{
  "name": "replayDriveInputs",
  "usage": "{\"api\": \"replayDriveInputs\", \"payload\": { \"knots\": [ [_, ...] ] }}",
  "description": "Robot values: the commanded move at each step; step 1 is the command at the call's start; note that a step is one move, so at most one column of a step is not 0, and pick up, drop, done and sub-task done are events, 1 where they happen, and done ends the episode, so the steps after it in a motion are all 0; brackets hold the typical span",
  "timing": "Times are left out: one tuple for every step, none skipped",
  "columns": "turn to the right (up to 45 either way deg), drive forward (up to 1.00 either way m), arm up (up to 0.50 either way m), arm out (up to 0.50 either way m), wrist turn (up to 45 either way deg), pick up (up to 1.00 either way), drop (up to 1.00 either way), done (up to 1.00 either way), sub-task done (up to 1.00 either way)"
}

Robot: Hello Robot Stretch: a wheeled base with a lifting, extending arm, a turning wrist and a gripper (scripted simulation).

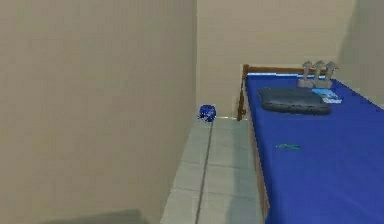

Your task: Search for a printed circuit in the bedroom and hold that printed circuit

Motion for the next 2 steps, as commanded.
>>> {"api": "replayDriveInputs", "payload": {
  "knots": [
    [0.0, 0.25, 0.00, 0.00, 0.0, 0.00, 0.00, 0.00, 0.00],
    [9.0, 0.00, 0.00, 0.00, 0.0, 0.00, 0.00, 0.00, 0.00]
  ]
}}
